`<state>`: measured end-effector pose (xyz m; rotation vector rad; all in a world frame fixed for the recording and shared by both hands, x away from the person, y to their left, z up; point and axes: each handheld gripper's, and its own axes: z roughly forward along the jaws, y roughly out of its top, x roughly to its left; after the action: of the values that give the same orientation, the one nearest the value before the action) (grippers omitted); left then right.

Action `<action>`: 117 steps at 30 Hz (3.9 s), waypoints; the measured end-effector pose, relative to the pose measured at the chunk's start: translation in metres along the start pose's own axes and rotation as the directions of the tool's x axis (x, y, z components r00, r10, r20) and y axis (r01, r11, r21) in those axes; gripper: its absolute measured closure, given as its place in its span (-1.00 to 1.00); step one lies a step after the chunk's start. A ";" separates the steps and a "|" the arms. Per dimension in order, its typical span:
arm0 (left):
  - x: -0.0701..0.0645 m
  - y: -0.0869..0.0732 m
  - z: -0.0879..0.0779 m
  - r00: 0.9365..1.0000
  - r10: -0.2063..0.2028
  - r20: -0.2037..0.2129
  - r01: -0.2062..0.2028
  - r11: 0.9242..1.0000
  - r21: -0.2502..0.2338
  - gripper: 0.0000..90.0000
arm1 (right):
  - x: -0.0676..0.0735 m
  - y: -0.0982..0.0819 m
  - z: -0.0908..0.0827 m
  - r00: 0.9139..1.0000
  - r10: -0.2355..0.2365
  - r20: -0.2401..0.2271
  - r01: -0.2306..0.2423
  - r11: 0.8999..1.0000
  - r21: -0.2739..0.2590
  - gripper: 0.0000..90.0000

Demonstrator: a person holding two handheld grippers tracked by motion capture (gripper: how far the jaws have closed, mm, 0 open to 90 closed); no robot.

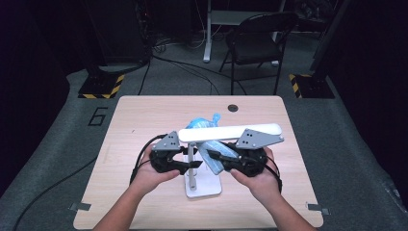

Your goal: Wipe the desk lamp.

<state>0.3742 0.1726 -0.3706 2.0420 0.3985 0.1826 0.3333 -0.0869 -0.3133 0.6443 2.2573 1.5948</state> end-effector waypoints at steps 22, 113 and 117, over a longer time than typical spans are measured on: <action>0.006 -0.006 -0.015 0.999 0.017 0.032 -0.018 1.000 0.014 0.16 | -0.014 -0.008 -0.010 0.999 0.037 0.032 -0.037 0.999 -0.008 0.50; 0.005 -0.004 -0.019 1.000 -0.006 0.022 0.007 0.999 -0.035 0.14 | -0.080 -0.045 -0.073 0.994 0.071 0.078 -0.072 0.997 0.007 0.50; 0.005 -0.004 -0.019 1.000 -0.006 0.021 0.006 0.999 -0.032 0.14 | -0.080 -0.046 -0.075 0.993 0.071 0.091 -0.072 0.997 0.011 0.50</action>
<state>0.3729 0.1914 -0.3649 2.0090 0.3863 0.1628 0.3566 -0.2022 -0.3319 0.7935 2.2058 1.5504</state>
